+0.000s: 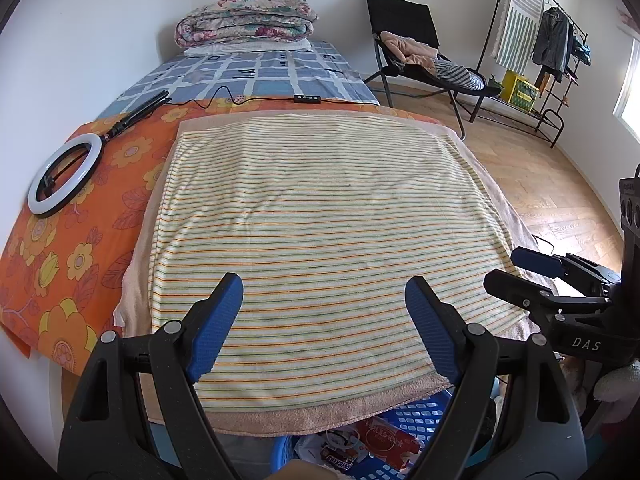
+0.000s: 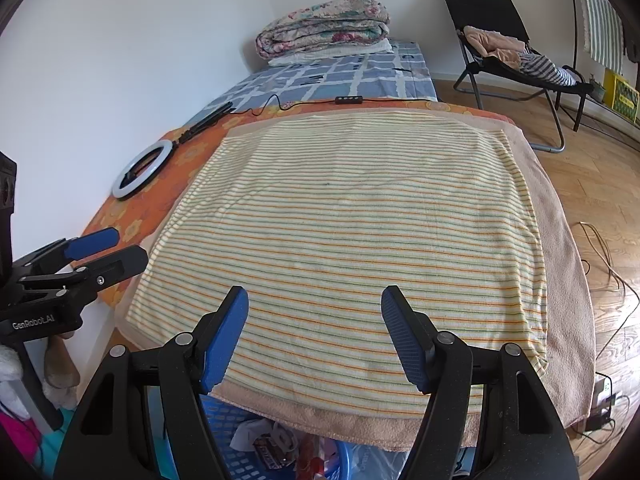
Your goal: Collect trash
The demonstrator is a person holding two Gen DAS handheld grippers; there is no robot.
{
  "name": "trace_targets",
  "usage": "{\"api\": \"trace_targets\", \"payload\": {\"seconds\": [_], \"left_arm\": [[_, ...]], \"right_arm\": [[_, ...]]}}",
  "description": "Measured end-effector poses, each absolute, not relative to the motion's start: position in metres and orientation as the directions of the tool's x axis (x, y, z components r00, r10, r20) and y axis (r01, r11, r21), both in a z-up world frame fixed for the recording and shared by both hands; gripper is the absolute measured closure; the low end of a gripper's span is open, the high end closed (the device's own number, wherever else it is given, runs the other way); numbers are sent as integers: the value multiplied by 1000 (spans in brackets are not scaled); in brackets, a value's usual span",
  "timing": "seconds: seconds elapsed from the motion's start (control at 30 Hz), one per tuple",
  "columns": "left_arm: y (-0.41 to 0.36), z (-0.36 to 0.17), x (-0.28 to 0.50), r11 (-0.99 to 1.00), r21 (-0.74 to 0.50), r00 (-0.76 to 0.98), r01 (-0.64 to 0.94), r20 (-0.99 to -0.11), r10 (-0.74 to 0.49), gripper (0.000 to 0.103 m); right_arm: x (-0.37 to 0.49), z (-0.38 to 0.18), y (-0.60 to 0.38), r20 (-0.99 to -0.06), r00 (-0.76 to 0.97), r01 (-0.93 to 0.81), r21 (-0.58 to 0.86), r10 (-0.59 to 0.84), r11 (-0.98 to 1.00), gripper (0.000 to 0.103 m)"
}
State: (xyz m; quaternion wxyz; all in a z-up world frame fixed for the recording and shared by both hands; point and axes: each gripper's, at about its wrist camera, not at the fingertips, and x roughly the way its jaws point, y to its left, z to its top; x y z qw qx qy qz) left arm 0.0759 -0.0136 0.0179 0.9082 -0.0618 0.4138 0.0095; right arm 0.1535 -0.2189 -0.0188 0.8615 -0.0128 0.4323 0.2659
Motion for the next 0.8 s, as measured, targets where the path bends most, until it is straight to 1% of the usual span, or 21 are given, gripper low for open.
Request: {"api": "trace_targets", "payload": {"seconds": [0.33,0.63,0.8], "left_arm": [[-13,18,76,992,-105,659,-70,-751,-33,17],[-18,26,71,992,-106,683,-71,-730,-29,17],[-21,31,71,993,-82,682,-80,-731,-5,17]], "right_arm": [[154,-18,-219,-750,489,-466,208,446,860,34],[153,-15,-220,-744,496,-463,209,447,861,34],[153,-15,-220,-744,496,-464,209,448,861,34]]}}
